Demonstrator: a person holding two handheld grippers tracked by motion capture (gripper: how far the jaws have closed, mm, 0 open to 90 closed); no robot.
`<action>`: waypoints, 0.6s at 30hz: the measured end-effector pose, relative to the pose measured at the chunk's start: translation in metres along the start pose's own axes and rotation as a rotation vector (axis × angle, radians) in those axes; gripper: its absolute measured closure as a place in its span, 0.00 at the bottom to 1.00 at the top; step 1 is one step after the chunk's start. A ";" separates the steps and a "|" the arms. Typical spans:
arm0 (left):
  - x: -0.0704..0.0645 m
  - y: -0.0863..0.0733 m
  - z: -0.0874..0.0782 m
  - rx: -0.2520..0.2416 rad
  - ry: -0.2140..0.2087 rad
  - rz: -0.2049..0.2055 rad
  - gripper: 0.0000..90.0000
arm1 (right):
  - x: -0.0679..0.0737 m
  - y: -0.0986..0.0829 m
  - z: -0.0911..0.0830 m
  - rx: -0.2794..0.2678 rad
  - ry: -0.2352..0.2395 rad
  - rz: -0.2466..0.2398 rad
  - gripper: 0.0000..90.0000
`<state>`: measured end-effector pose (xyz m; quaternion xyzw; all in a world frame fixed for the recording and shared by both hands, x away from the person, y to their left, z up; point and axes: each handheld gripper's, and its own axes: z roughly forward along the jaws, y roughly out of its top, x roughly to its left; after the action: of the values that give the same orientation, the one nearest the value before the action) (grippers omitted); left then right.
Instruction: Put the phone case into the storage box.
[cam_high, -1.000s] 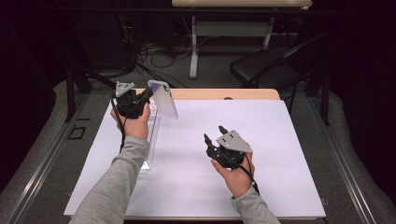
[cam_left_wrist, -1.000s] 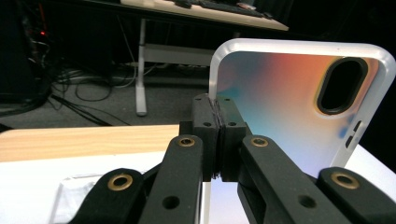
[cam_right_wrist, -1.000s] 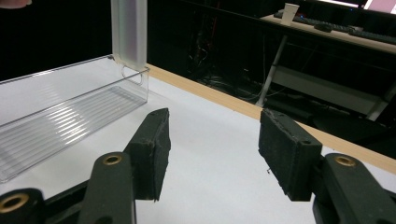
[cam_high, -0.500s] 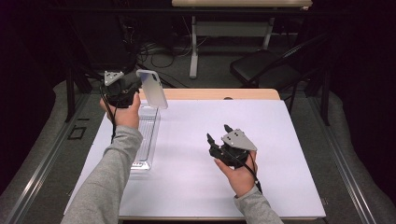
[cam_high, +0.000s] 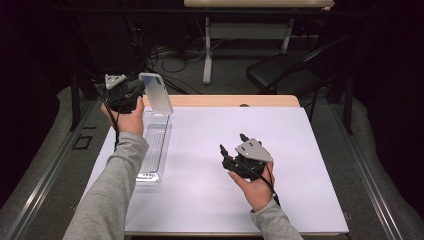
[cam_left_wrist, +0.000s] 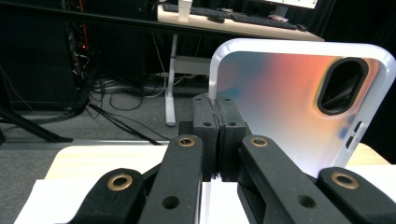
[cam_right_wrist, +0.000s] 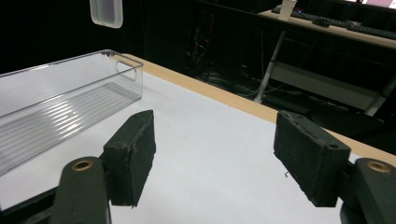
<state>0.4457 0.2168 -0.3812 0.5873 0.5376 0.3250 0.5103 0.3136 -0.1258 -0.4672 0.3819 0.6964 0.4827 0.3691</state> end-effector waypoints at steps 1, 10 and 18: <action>0.001 0.000 0.000 0.000 0.003 0.001 0.99 | 0.000 0.000 0.000 0.003 -0.001 0.002 0.30; 0.013 0.002 0.005 0.000 0.034 -0.006 0.99 | 0.000 -0.001 0.001 0.011 -0.007 -0.004 0.19; 0.021 0.006 0.010 0.000 0.045 -0.004 0.99 | -0.001 0.000 0.000 -0.005 -0.003 0.001 0.15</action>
<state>0.4616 0.2355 -0.3817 0.5789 0.5501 0.3372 0.4986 0.3142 -0.1267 -0.4672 0.3819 0.6945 0.4840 0.3708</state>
